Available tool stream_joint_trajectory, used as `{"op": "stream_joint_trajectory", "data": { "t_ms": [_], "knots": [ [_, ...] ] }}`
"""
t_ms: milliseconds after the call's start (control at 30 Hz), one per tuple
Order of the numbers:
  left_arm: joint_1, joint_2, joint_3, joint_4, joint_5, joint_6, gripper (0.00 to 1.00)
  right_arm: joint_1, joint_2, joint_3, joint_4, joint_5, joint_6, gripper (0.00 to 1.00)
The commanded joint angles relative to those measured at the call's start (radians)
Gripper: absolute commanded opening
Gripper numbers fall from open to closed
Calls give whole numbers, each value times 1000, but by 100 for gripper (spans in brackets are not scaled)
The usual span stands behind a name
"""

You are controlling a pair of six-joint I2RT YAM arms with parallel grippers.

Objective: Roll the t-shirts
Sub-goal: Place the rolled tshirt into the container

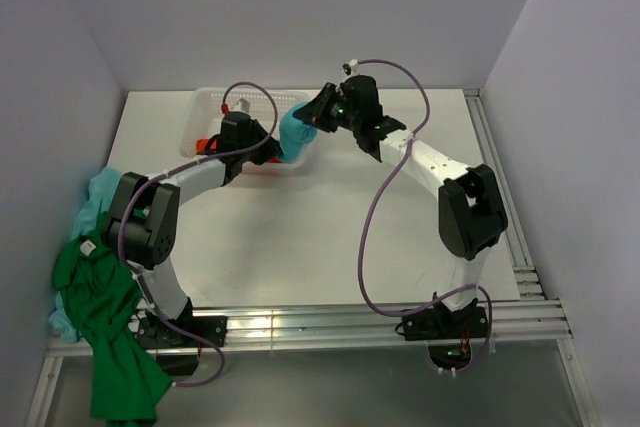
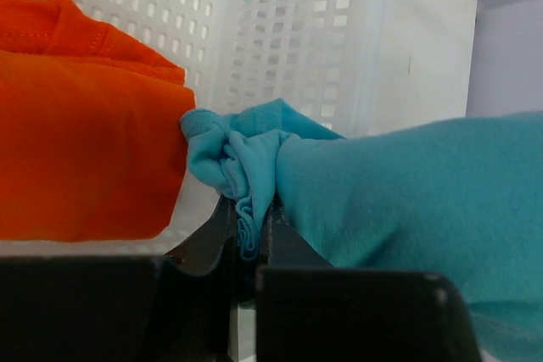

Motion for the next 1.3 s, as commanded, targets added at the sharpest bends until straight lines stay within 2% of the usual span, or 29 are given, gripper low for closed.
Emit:
{"op": "stream_joint_trajectory", "data": {
  "t_ms": [0, 133, 233, 367, 500, 667, 767, 1133, 1267],
  "knots": [
    [-84, -94, 31, -27, 28, 0, 0, -3, -119, -54, 16, 65, -22, 0],
    [-120, -143, 131, -146, -19, 50, 0, -14, -158, -89, 24, 45, -22, 0],
    [-59, -157, 162, -144, 52, 59, 0, -14, -144, -85, 38, 11, -7, 0],
    [32, -166, 243, -245, -18, 141, 0, -14, -83, -4, 41, -50, 19, 0],
    [104, -151, 283, -274, -63, 181, 0, -3, 36, 116, -2, -75, 19, 0],
    [204, -80, 334, -265, -80, 205, 0, 12, 223, 350, -138, -64, 9, 0],
    [250, -23, 331, -213, -63, 205, 0, 15, 287, 433, -171, -50, 10, 0],
    [284, 216, 426, -90, -66, 218, 0, 22, 624, 815, -404, 40, 38, 0],
    [287, 262, 447, -78, -83, 221, 0, 23, 638, 796, -438, 91, 58, 0]
  ]
}}
